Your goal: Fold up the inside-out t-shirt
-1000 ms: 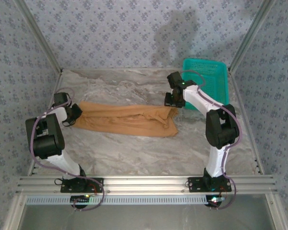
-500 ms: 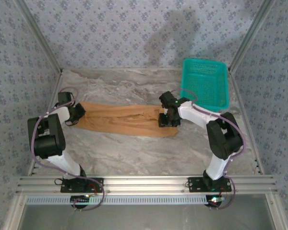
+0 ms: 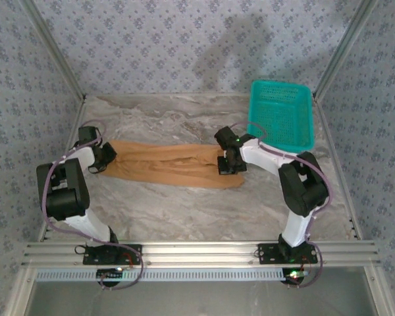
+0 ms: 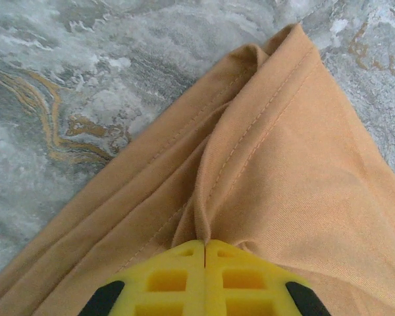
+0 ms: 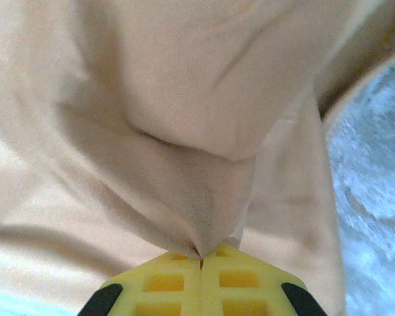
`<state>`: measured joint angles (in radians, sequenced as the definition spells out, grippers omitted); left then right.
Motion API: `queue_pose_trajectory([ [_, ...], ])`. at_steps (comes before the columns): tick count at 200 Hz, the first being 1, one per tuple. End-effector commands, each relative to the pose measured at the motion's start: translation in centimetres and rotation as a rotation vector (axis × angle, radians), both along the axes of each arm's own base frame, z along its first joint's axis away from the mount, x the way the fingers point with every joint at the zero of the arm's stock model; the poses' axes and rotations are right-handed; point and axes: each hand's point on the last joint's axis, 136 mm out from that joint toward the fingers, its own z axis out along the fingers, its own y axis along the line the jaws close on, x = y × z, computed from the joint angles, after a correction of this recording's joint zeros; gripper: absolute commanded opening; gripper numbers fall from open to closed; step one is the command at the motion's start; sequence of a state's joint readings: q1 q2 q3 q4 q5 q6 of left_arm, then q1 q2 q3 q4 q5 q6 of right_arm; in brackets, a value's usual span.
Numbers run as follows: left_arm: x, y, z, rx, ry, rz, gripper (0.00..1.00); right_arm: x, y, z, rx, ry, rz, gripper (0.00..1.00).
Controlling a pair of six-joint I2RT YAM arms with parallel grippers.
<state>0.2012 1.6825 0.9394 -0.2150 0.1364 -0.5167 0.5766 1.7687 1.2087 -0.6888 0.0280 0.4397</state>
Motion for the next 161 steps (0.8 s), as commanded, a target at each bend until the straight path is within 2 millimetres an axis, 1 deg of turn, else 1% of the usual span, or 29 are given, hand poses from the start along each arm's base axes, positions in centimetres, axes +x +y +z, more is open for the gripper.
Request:
queue_pose_trajectory([
  [1,0.1,0.7,1.9,0.022,-0.027,0.017,0.0,-1.3,-1.2,2.8,-0.047,-0.031,0.019,0.0],
  [20,0.1,0.8,1.9,0.021,-0.023,0.019,0.0,-2.0,-1.3,3.4,-0.045,-0.036,0.03,0.0],
  [22,0.1,0.8,1.9,0.021,-0.023,0.018,0.0,-2.6,-1.7,2.7,-0.058,-0.016,0.03,0.0],
  [24,0.0,0.8,1.9,0.021,-0.022,0.02,0.0,-2.8,-1.9,2.6,-0.063,-0.01,0.03,0.0],
  [49,-0.1,1.0,1.7,0.027,-0.015,0.02,0.0,-3.7,-2.3,2.0,-0.069,0.008,0.035,0.0],
  [64,-0.3,1.1,1.4,0.032,-0.004,0.023,0.0,-4.1,-2.1,1.3,-0.064,0.024,0.041,0.0],
  [88,-0.8,1.3,0.5,0.04,0.027,0.031,0.0,-5.1,-1.6,-0.4,-0.059,0.066,0.048,0.0],
  [97,-1.1,1.3,0.1,0.04,0.043,0.036,0.0,-5.4,-1.4,-0.8,-0.057,0.076,0.053,0.06],
  [107,-1.4,1.3,-0.3,0.04,0.06,0.043,0.0,-5.5,-1.2,-0.8,-0.061,0.082,0.059,0.18],
  [114,-1.6,1.5,-0.2,0.046,0.066,0.054,0.05,-5.4,-1.0,-0.2,-0.063,0.071,0.063,0.25],
  [117,-1.6,1.6,-0.1,0.049,0.067,0.059,0.09,-5.3,-0.9,0.2,-0.062,0.063,0.064,0.28],
  [127,-1.6,1.8,0.5,0.058,0.057,0.069,0.28,-4.7,-0.8,1.8,-0.061,0.024,0.061,0.37],
  [132,-1.4,1.8,1.1,0.062,0.045,0.07,0.36,-4.5,-0.7,2.7,-0.058,0.005,0.056,0.39],
  [139,-1.2,1.7,2.1,0.07,0.028,0.067,0.42,-4.1,-0.6,3.8,-0.053,-0.02,0.047,0.42],
  [142,-1.1,1.7,2.6,0.075,0.02,0.068,0.44,-3.4,-0.1,5.0,-0.033,-0.048,0.041,0.43],
  [151,-0.7,1.5,4.2,0.103,0.0,0.058,0.52,-2.4,0.6,6.7,0.002,-0.091,0.031,0.46],
  [161,-0.2,0.7,6.1,0.135,-0.025,0.038,0.54,-1.4,1.8,7.8,0.044,-0.119,0.024,0.46],
])
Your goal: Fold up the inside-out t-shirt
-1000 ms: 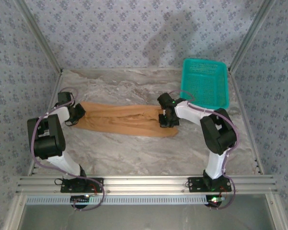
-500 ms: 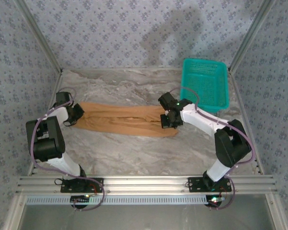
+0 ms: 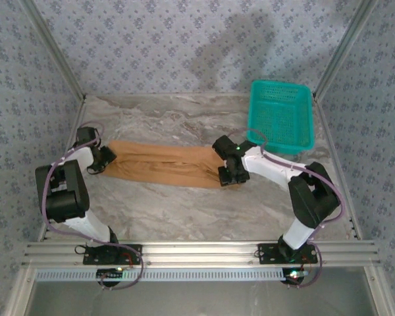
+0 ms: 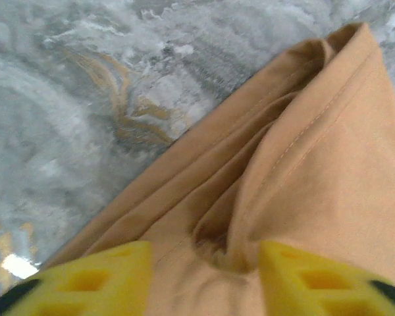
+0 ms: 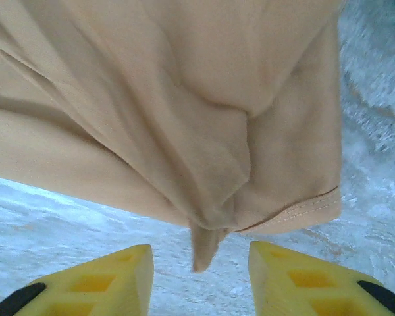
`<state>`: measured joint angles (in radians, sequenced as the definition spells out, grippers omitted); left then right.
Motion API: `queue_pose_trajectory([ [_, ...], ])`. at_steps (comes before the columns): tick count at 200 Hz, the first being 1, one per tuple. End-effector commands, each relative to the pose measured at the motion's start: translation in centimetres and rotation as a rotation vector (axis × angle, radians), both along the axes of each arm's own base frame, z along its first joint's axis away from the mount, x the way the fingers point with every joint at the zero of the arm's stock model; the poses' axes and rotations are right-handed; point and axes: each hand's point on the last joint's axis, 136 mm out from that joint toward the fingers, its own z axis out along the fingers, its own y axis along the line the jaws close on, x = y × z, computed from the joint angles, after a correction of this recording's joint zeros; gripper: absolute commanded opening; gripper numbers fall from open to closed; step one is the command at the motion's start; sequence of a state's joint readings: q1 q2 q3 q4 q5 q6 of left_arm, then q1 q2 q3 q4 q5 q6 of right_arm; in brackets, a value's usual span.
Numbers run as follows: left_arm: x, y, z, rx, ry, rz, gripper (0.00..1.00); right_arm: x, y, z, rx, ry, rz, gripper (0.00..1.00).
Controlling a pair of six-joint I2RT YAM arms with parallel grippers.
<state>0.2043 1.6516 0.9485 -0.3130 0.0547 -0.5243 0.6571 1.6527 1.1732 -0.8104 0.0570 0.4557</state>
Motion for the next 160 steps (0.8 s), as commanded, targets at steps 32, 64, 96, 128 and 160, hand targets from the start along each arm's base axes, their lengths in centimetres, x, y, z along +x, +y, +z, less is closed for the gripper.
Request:
queue_pose_trajectory([
  [32,5.2,-6.9,9.2,0.016,-0.222,-0.178,0.55,7.6,5.4,5.6,0.174,-0.177,-0.101,0.45],
  [64,7.5,-9.9,5.5,-0.149,-0.206,-0.202,0.53,10.7,6.2,0.8,0.196,-0.095,-0.162,0.38],
  [96,5.6,-6.6,-0.9,-0.249,-0.111,-0.053,0.5,10.3,4.4,-3.4,0.144,-0.021,-0.191,0.35],
  [128,0.8,-2.3,-4.7,-0.312,-0.047,0.108,0.48,8.4,3.3,-5.0,0.105,0.024,-0.17,0.36],
  [160,-3.4,-1.6,-4.4,-0.281,-0.001,0.126,0.48,6.4,2.6,-3.6,0.059,0.019,-0.107,0.36],
])
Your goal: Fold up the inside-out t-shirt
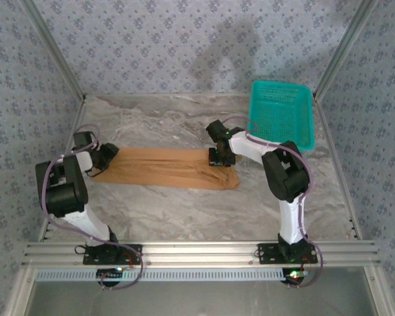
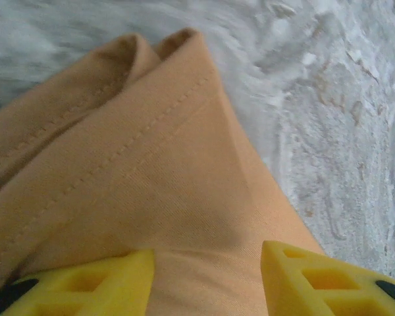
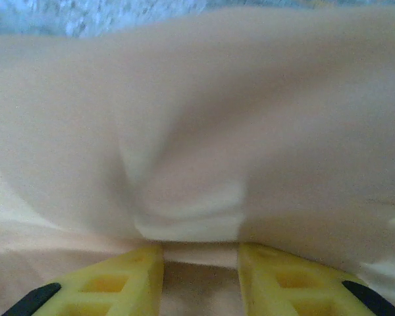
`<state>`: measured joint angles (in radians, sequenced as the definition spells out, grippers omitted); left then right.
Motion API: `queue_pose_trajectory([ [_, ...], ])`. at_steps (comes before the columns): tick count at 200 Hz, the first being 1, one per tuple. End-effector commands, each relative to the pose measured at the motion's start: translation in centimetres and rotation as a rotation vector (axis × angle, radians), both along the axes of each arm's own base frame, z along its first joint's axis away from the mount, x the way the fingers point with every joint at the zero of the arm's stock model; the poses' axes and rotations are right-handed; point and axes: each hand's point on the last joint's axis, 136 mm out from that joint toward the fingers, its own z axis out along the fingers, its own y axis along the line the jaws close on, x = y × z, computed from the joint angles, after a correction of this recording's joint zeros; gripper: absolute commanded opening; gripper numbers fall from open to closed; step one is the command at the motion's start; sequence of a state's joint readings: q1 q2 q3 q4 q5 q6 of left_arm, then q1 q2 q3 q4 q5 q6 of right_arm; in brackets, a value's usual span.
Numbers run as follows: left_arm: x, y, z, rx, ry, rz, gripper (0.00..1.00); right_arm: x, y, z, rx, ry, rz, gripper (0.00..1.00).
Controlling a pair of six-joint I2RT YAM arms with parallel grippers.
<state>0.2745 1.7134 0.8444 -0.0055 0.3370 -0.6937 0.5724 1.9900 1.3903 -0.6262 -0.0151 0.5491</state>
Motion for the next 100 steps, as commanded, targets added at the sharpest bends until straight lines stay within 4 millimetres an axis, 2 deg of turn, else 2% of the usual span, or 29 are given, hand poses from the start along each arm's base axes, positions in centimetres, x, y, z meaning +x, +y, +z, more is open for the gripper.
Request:
queue_pose_trajectory([
  [1,-6.0,-0.1,-3.1,0.002,0.185,0.033,0.48,-2.3,-1.0,1.3,-0.054,0.02,0.056,0.36],
  [11,-6.7,-0.6,-2.6,0.0,0.168,0.026,0.49,-2.7,-1.2,2.5,-0.072,-0.005,0.078,0.38],
  [22,-7.1,-0.8,-1.8,0.009,0.147,0.019,0.5,-3.2,-1.4,3.7,-0.08,-0.033,0.087,0.44],
  [37,-7.4,-0.9,-0.6,0.043,0.131,0.004,0.53,-3.4,-1.8,4.7,-0.074,-0.062,0.085,0.64],
  [43,-7.4,-0.7,0.0,0.063,0.127,0.001,0.54,-3.3,-2.1,4.7,-0.075,-0.068,0.08,0.68],
  [70,-7.2,-0.2,2.5,0.114,0.096,-0.002,0.55,-2.0,-3.7,3.4,-0.1,-0.062,0.054,0.71],
  [100,-7.1,-0.2,3.8,0.125,0.063,-0.004,0.55,-0.4,-4.9,2.0,-0.163,-0.053,0.059,0.72],
])
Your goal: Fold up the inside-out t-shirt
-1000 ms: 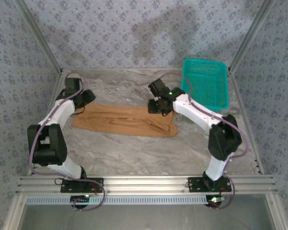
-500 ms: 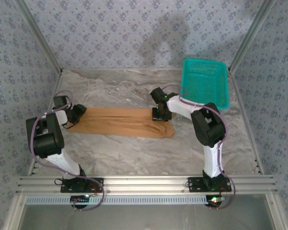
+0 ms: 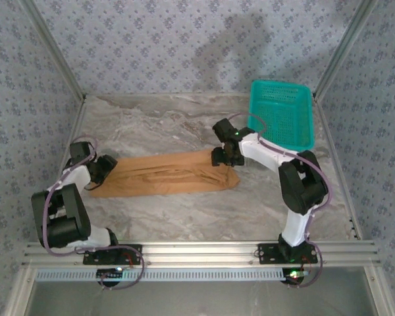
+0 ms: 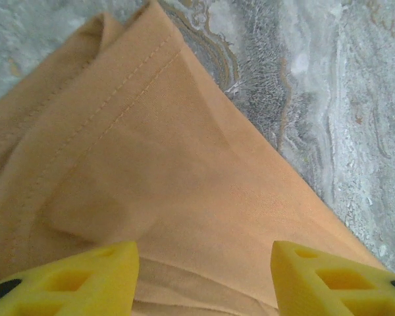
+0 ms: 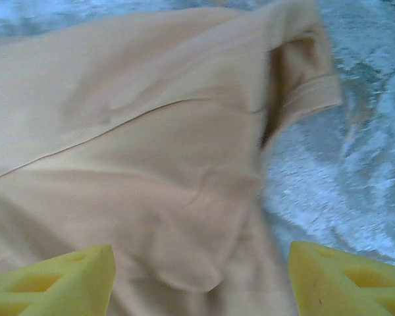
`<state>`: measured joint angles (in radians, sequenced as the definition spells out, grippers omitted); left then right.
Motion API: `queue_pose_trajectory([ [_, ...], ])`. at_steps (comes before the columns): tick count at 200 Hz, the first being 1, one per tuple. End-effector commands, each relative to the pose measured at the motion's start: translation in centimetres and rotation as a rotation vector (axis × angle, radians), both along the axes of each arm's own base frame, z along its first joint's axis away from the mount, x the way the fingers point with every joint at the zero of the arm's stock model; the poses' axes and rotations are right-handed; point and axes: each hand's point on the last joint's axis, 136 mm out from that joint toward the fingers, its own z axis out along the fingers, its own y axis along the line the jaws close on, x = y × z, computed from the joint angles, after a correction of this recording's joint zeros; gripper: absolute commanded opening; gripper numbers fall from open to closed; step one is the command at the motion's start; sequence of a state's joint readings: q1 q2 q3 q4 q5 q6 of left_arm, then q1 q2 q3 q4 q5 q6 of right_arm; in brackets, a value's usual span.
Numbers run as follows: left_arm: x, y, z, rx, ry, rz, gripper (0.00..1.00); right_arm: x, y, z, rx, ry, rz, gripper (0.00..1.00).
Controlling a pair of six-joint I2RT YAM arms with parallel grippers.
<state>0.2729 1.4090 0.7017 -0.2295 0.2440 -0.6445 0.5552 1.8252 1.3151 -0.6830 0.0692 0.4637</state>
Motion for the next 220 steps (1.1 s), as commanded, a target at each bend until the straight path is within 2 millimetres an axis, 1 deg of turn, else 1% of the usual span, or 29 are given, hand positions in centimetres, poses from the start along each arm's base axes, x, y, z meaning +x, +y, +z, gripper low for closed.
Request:
queue_pose_trajectory([
  [1,-0.1,0.2,1.6,0.038,-0.011,-0.015,0.55,0.7,-1.7,-1.9,-0.095,0.027,0.013,0.72],
  [33,-0.2,0.5,1.7,0.052,-0.006,-0.01,0.54,1.3,-1.5,-3.9,-0.111,0.05,0.028,0.71],
  [55,-0.2,0.4,1.5,0.049,0.0,-0.012,0.54,0.9,-1.1,-5.9,-0.107,0.091,0.034,0.66],
  [65,-0.3,0.4,1.3,0.047,0.004,-0.014,0.54,0.7,-1.0,-6.6,-0.098,0.105,0.032,0.6],
  [77,-0.3,0.3,1.3,0.048,0.002,-0.016,0.54,0.5,-1.2,-7.2,-0.098,0.115,0.03,0.5],
  [89,-0.3,0.4,1.1,0.047,0.002,-0.016,0.54,0.1,-1.3,-7.7,-0.088,0.133,0.028,0.36],
  [110,-0.1,-0.1,1.1,0.025,-0.012,-0.024,0.54,-0.2,-1.9,-8.1,-0.084,0.142,0.016,0.19],
  [127,0.1,-1.0,0.9,0.013,-0.025,-0.042,0.54,-0.4,-2.5,-7.7,-0.077,0.138,0.002,0.1],
  [135,0.1,-1.4,0.8,0.012,-0.027,-0.05,0.54,-0.3,-2.9,-7.2,-0.076,0.13,-0.006,0.07],
  [160,0.5,-3.6,0.7,-0.001,-0.039,-0.093,0.53,-0.3,-4.7,-4.9,-0.09,0.087,-0.041,0.01],
  [170,0.9,-4.6,1.1,-0.005,-0.056,-0.11,0.53,-0.4,-5.4,-3.9,-0.091,0.066,-0.053,0.0],
  [180,1.2,-5.3,1.5,-0.003,-0.073,-0.121,0.53,0.0,-5.8,-2.6,-0.081,0.032,-0.065,0.0],
  [181,1.3,-5.3,1.5,-0.002,-0.073,-0.12,0.53,0.0,-5.8,-2.5,-0.079,0.028,-0.066,0.0],
  [183,1.3,-5.4,1.6,-0.001,-0.076,-0.123,0.53,-0.7,-6.3,-3.0,-0.09,0.046,-0.066,0.0],
  [186,1.5,-5.5,1.7,0.001,-0.081,-0.124,0.53,-0.9,-6.4,-2.9,-0.091,0.044,-0.066,0.0],
  [203,2.1,-5.5,2.6,0.008,-0.1,-0.126,0.53,-0.7,-7.1,-1.4,-0.103,0.002,-0.073,0.0],
  [220,2.5,-5.2,3.5,0.027,-0.102,-0.137,0.53,-0.5,-6.8,0.3,-0.102,-0.037,-0.059,0.0],
])
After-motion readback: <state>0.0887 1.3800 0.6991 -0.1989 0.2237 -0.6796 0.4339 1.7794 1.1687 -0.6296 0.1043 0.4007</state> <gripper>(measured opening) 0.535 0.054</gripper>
